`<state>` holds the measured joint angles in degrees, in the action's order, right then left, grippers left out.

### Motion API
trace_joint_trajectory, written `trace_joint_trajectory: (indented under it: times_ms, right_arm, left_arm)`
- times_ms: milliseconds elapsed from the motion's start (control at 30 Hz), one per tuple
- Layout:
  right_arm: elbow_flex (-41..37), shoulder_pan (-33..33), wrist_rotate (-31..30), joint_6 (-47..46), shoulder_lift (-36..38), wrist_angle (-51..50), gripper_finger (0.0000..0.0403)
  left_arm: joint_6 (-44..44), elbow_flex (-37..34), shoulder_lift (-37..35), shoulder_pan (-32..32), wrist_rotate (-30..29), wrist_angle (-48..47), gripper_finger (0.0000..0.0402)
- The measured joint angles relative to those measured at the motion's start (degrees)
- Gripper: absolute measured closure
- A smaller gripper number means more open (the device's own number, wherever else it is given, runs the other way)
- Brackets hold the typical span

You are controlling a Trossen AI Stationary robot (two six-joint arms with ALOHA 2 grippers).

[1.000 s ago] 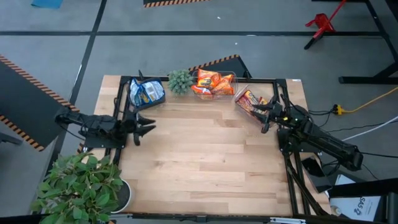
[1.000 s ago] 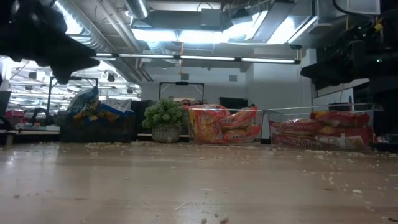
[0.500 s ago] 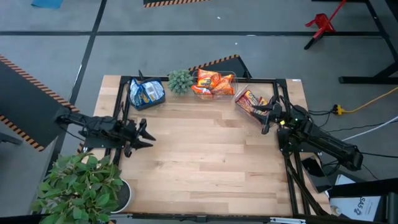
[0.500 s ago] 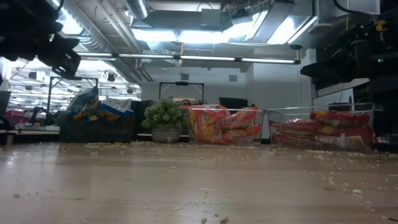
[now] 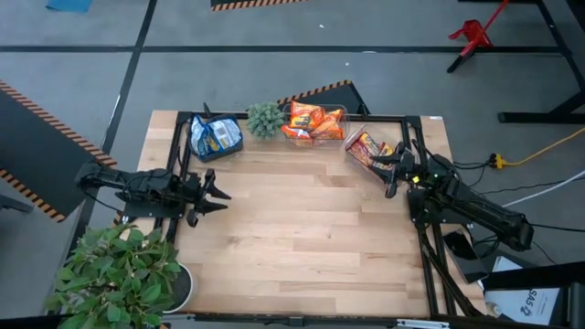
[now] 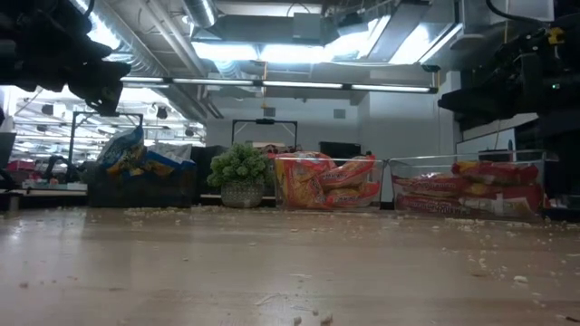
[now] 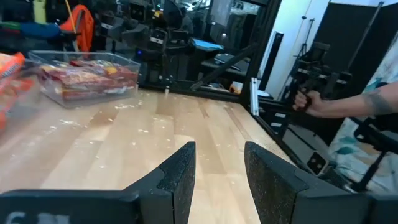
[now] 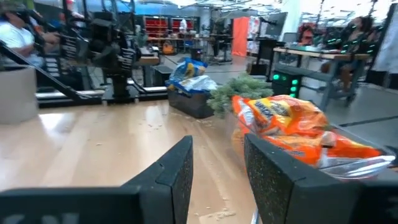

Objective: Sort Maruchan noodles
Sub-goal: Return to Home Position

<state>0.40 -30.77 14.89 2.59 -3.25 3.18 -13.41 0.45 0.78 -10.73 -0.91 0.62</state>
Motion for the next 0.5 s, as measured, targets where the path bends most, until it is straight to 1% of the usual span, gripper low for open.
trace_joint_trajectory:
  times_ms: [67,200,267,333,467,500]
  right_arm:
    - [0.00,0.00,1.18,-0.90,0.00,0.17,0.0269]
    - [0.00,0.00,1.34,-4.70,0.00,0.18,0.0269]
    - [0.00,0.00,3.92,-7.33,0.00,0.41,0.0269]
    - [0.02,0.00,10.72,-8.68,-0.07,0.93,0.0269]
    - [0.04,0.04,28.80,-11.13,-1.27,0.98,0.0269]
    - [0.03,0.05,31.58,-11.40,-1.37,0.78,0.0269]
  left_arm:
    - [1.34,0.00,0.00,0.57,0.01,0.00,0.0269]
    - [1.88,0.00,0.00,0.71,0.25,0.00,0.0269]
    - [1.95,0.00,0.00,0.71,0.26,0.00,0.0269]
    - [1.95,0.00,0.00,0.71,0.28,0.00,0.0269]
    - [1.95,0.00,0.00,0.71,0.28,0.00,0.0269]
    - [1.96,0.00,0.00,0.71,0.30,0.00,0.0269]
